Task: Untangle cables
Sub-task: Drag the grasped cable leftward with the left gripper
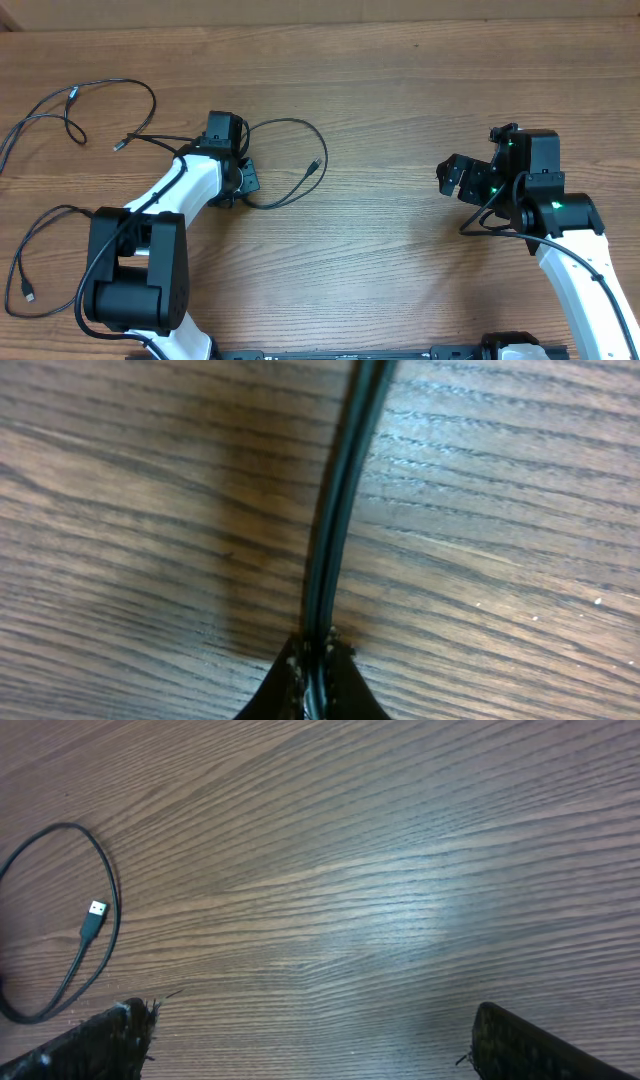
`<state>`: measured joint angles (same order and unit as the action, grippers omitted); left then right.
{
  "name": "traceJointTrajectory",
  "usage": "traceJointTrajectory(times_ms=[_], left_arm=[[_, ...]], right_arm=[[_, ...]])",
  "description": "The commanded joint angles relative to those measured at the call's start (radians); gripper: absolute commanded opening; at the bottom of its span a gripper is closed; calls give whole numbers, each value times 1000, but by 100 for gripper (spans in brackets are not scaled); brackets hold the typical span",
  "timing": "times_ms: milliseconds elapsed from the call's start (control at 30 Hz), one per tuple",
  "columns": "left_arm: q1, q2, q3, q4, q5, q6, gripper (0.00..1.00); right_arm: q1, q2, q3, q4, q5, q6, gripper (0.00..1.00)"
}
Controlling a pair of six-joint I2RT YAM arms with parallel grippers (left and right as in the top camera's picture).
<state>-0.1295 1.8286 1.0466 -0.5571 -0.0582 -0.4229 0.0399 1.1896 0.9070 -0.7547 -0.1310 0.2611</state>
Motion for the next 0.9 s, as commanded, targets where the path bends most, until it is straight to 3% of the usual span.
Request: traceJointTrajectory(times_ms=[0, 167, 700, 867], left_arm=[[6, 52, -23, -23, -61, -8, 4], [54, 52, -23, -22, -66, -16, 4], [430, 52, -23, -64, -65, -80, 4], [563, 52, -23, -64, -64, -188, 4]], right_arm=[[-2, 2, -7, -3, -5, -3, 100], [-2, 2, -7, -3, -5, -3, 100], [-2, 2, -7, -3, -5, -2, 100], [-2, 2, -7, -3, -6, 1, 100]])
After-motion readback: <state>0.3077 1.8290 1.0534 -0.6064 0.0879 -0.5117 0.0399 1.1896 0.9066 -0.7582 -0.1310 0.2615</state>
